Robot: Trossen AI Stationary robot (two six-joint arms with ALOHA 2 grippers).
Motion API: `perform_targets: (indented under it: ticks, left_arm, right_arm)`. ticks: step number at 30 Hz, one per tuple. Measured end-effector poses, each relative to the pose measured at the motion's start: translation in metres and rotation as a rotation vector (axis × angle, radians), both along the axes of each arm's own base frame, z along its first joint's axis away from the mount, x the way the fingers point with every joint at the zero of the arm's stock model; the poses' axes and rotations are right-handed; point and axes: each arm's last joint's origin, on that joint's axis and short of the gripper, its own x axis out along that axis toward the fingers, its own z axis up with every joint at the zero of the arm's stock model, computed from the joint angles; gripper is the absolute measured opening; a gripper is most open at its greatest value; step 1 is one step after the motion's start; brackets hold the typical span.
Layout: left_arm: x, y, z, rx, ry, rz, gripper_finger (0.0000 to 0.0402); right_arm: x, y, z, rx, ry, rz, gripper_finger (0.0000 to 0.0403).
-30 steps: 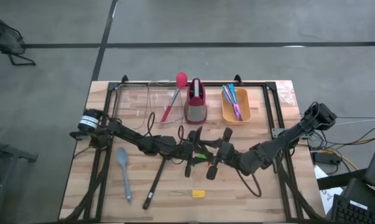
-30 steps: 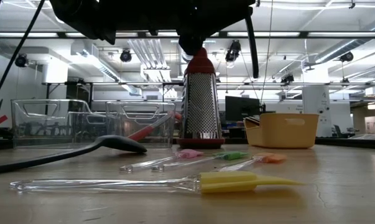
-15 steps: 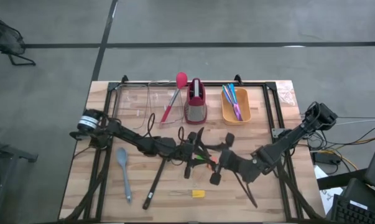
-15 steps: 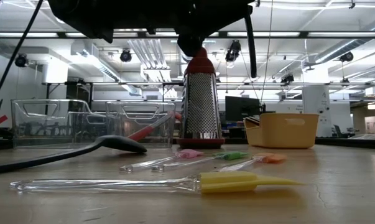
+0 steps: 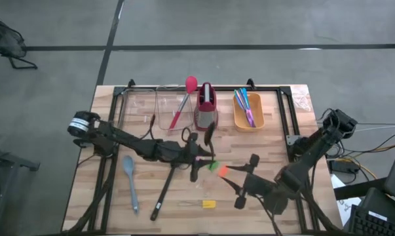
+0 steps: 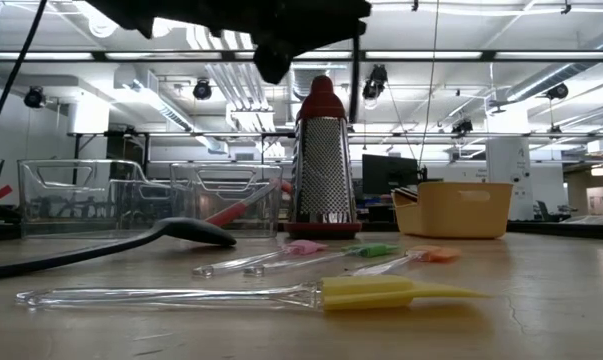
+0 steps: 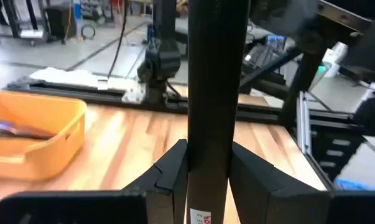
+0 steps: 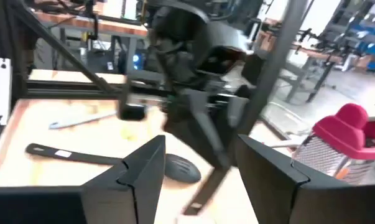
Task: Pick & Place Kitchen Items
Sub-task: Put the right black serving spoon into the right transparent bin
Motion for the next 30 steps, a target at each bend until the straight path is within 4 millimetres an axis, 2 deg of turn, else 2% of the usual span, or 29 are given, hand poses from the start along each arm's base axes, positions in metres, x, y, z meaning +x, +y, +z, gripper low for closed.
perform_targets:
  ticks: [5,9,13,18,25,30]
  left_arm:
    - [-0.018,0.01,0.0,-0.052,0.023,0.132,0.0099]
    - [-0.041,0.025,0.008,-0.101,0.085,0.316,0.0101]
    - [-0.067,0.052,0.022,-0.062,0.128,0.636,0.0102]
    - [-0.093,0.094,0.038,-0.088,0.141,0.822,0.01]
    - [-0.104,0.153,0.023,-0.205,0.262,0.877,0.0101]
    - [-0.104,0.178,0.001,-0.214,0.393,0.942,0.0101]
  right_arm:
    - [-0.014,0.007,-0.014,0.012,0.018,0.023,0.0175]
    - [-0.018,0.003,-0.029,-0.036,0.05,0.006,0.0163]
    - [-0.019,-0.004,-0.041,-0.053,0.061,-0.025,0.0155]
    - [-0.021,-0.007,-0.048,-0.041,0.063,-0.032,0.0145]
    - [-0.021,-0.007,-0.049,-0.039,0.066,-0.029,0.0129]
    - [-0.021,-0.007,-0.05,-0.038,0.068,-0.027,0.0119]
